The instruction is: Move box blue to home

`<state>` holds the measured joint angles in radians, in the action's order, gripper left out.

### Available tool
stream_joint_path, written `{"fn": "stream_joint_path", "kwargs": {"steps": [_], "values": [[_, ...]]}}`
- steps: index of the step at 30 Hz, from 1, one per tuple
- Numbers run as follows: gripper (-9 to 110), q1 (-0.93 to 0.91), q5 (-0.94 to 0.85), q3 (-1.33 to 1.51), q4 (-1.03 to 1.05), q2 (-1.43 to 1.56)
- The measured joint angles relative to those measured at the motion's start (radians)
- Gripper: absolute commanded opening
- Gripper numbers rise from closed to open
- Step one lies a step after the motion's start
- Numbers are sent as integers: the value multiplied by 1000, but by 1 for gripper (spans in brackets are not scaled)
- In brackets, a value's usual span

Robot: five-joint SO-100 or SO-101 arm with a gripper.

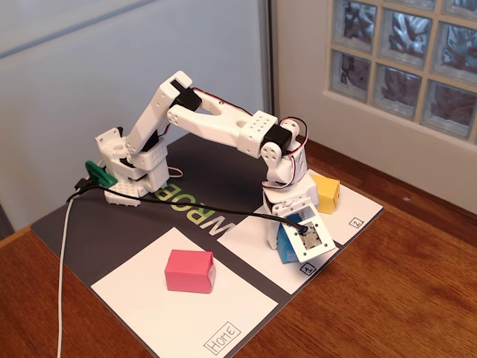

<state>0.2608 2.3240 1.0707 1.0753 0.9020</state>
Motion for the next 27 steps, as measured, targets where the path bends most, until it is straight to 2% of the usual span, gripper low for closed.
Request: {"fn": "stream_joint_path", "kwargs": {"steps": [16,27], "values": [[-1,-71,-328,0,48,216],[-1,-210,-583,35,112,373]]}}
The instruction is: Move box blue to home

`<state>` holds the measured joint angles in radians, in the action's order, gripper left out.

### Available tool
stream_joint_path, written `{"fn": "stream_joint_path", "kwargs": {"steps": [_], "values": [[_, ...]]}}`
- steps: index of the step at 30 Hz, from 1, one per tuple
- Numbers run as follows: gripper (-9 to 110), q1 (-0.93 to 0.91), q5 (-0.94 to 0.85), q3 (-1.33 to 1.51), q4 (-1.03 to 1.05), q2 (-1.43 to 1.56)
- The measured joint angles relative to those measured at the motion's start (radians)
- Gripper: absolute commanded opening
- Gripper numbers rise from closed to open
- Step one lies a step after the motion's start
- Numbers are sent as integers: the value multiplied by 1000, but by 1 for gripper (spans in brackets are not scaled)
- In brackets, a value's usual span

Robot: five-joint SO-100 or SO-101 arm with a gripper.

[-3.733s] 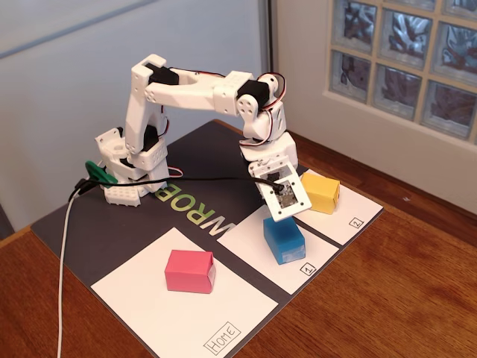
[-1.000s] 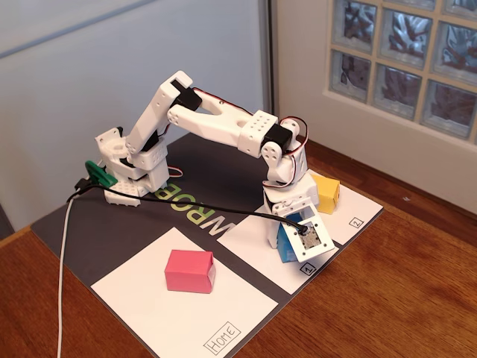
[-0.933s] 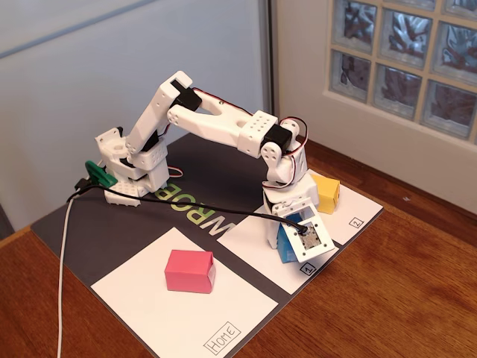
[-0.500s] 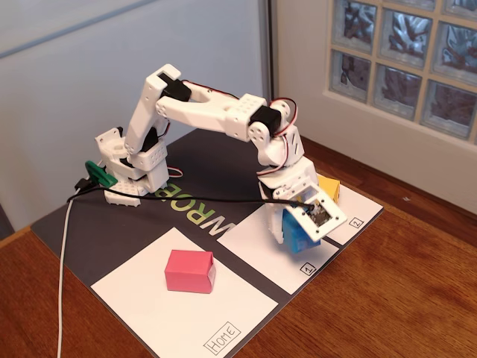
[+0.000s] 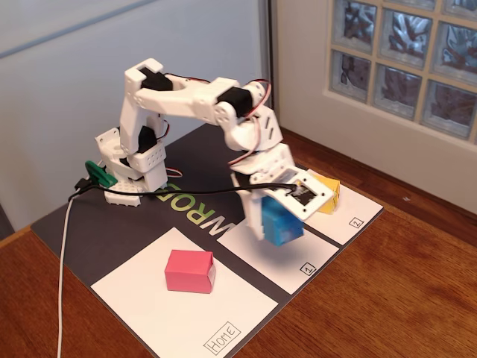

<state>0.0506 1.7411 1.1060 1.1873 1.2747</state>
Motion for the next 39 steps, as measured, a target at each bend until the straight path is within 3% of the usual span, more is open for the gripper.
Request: {"fn": "stream_joint_path", "kwargs": {"steps": [24,39], "values": [[0,-426,-684,316,43,281],[-1,-629,-787,746,48,442]]}}
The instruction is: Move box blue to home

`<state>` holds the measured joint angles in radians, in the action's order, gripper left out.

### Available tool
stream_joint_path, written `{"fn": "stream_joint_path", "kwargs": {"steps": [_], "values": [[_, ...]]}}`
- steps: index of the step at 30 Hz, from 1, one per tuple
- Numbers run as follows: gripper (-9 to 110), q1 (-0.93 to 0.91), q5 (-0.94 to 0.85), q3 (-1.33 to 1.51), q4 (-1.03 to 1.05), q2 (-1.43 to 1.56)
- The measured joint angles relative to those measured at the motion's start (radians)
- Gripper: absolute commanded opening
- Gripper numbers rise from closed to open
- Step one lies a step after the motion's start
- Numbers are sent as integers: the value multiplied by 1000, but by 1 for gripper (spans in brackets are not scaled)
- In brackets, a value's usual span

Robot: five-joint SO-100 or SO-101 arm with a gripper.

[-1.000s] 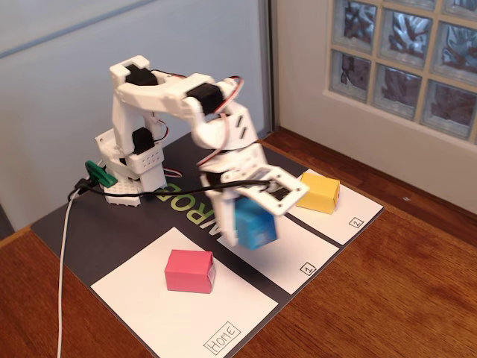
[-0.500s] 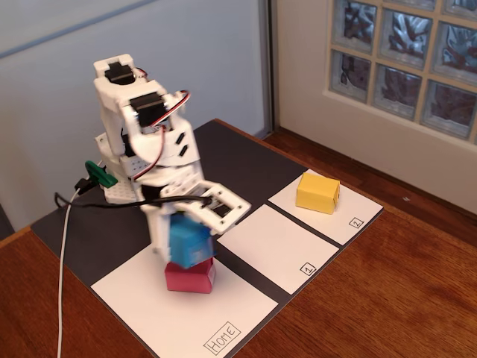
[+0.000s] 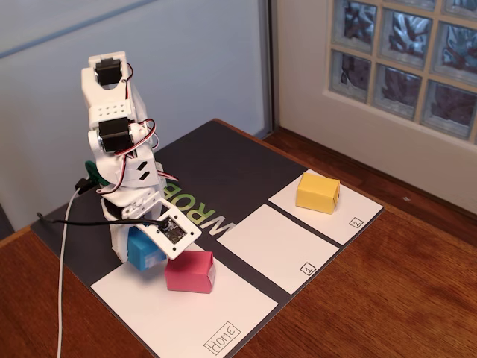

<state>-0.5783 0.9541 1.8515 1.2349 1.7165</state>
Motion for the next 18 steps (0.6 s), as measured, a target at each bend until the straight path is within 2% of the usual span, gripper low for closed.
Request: {"fn": "stream_joint_path", "kwargs": {"steps": [4,18], "values": [[-1,-37,57,9,0,8],[-1,-106,483,49,-52,-44]]}}
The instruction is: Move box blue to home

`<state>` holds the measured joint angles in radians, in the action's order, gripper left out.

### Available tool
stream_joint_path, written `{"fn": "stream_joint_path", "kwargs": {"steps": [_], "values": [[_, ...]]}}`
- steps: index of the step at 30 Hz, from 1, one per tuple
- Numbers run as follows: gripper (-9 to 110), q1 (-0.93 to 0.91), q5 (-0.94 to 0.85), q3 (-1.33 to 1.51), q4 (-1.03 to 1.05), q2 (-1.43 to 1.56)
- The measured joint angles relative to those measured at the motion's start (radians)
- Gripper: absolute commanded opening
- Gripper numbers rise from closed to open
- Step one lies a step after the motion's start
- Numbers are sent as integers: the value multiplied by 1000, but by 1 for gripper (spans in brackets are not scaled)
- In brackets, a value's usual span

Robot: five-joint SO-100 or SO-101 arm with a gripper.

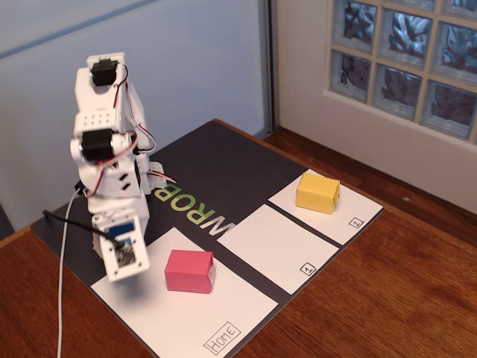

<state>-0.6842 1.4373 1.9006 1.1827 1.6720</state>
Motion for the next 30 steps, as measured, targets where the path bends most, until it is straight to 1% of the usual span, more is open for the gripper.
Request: {"fn": "stream_joint_path", "kwargs": {"steps": [4,7,18,30], "values": [[-1,3,69,0,-104,-61],[-1,15,89,0,-167,-114],[-1,34,98,0,-302,-219],[0,60,91,-2,-347,-239]]}}
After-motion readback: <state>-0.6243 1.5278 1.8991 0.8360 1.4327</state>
